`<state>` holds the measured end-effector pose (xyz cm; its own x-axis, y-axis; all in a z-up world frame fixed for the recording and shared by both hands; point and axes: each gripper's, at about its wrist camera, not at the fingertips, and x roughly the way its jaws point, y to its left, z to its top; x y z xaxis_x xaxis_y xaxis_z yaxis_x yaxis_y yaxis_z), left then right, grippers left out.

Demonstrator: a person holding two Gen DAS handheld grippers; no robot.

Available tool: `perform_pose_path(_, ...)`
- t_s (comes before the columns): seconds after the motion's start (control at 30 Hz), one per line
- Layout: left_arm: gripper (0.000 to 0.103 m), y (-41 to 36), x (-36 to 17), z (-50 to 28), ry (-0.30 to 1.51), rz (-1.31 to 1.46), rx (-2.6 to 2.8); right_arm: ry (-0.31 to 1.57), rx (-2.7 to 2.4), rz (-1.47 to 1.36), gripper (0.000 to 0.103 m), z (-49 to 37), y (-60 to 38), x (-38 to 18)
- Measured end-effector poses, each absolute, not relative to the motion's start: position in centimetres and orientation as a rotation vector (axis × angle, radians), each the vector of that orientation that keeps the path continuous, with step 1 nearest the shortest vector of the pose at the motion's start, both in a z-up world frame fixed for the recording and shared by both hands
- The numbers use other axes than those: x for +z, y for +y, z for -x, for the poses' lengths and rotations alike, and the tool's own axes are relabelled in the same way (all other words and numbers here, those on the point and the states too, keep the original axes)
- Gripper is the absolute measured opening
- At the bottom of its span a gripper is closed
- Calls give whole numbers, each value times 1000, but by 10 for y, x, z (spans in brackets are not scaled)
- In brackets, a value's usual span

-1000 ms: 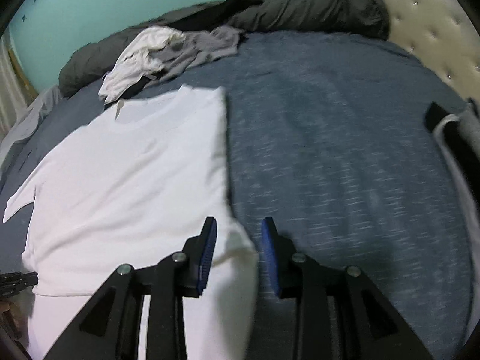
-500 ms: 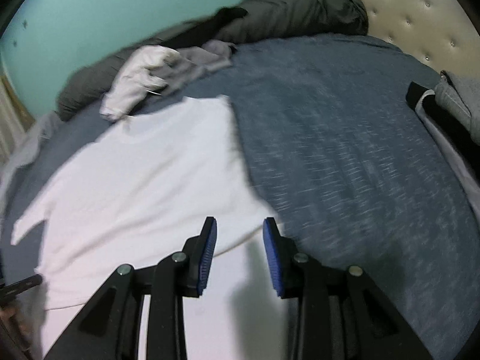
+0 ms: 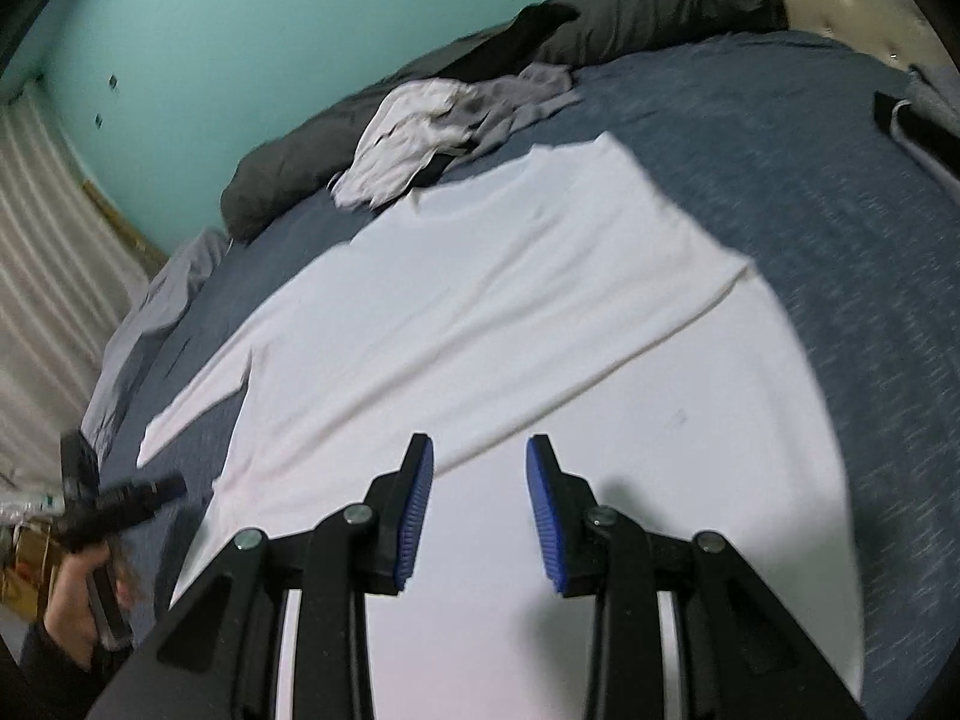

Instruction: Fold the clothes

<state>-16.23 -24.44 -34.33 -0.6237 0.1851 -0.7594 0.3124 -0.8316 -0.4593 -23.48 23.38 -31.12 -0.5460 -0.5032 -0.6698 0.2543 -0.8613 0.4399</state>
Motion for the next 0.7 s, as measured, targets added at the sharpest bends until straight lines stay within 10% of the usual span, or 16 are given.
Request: perform_pose_path(0.7, 60, -507, -345, 146, 982, -1113, -2134, -468, -2372, -1178, 37, 245, 228, -325)
